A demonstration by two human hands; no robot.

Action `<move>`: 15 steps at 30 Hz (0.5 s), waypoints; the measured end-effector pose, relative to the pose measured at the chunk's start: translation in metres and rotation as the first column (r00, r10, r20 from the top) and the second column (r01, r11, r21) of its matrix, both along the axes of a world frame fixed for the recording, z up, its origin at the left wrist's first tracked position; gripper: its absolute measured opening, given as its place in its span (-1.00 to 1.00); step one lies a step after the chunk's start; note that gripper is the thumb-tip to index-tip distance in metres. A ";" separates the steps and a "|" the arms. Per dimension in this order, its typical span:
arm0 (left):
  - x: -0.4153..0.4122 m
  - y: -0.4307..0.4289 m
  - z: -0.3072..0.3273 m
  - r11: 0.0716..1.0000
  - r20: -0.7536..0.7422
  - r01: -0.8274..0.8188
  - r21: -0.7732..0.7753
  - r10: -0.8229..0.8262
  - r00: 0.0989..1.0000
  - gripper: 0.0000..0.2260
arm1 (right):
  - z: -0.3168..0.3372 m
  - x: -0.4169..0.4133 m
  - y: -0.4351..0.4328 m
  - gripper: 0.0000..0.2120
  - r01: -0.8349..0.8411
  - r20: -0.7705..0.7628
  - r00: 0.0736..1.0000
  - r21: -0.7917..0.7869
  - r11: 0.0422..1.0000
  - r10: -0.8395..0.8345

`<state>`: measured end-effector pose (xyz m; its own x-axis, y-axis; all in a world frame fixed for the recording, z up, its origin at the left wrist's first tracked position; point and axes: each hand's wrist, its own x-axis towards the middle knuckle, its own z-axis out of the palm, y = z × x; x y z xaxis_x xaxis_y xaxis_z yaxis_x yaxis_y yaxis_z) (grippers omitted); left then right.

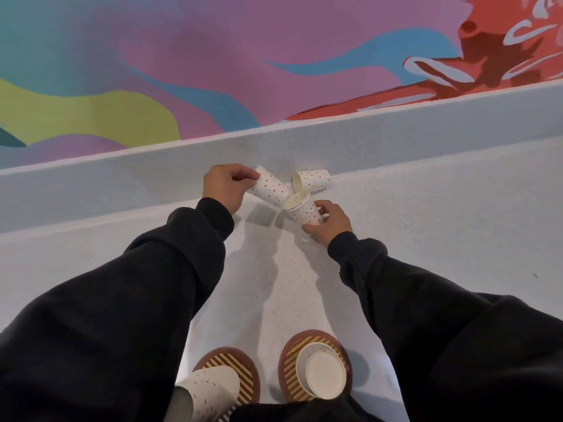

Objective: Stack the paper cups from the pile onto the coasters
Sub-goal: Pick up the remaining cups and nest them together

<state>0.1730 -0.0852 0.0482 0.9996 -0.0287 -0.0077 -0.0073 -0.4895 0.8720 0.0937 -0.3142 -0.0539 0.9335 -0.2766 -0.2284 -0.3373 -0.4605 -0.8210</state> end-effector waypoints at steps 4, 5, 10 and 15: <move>-0.008 0.001 0.002 0.996 0.044 0.069 0.059 -0.071 0.996 -0.86 | 0.005 0.000 0.009 -0.38 -0.071 0.044 0.996 -0.058 0.996 0.073; -0.011 0.001 0.001 0.995 0.038 0.086 0.059 -0.089 0.995 -0.85 | 0.006 0.000 0.012 -0.38 -0.090 0.055 0.994 -0.068 0.994 0.094; -0.025 0.005 -0.009 0.972 -0.058 0.233 0.040 -0.230 0.971 -0.81 | 0.013 0.003 0.028 -0.38 -0.136 0.092 0.986 -0.071 0.988 0.142; -0.032 0.017 -0.012 0.930 -0.125 0.362 0.059 -0.353 0.927 -0.78 | 0.013 0.002 0.039 -0.39 -0.161 0.097 0.981 -0.065 0.985 0.167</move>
<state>0.1415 -0.0680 0.0358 0.9157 -0.3785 -0.1347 -0.1003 -0.5400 0.8357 0.0956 -0.2753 -0.0407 0.9847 -0.1277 -0.1187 -0.1698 -0.5496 -0.8180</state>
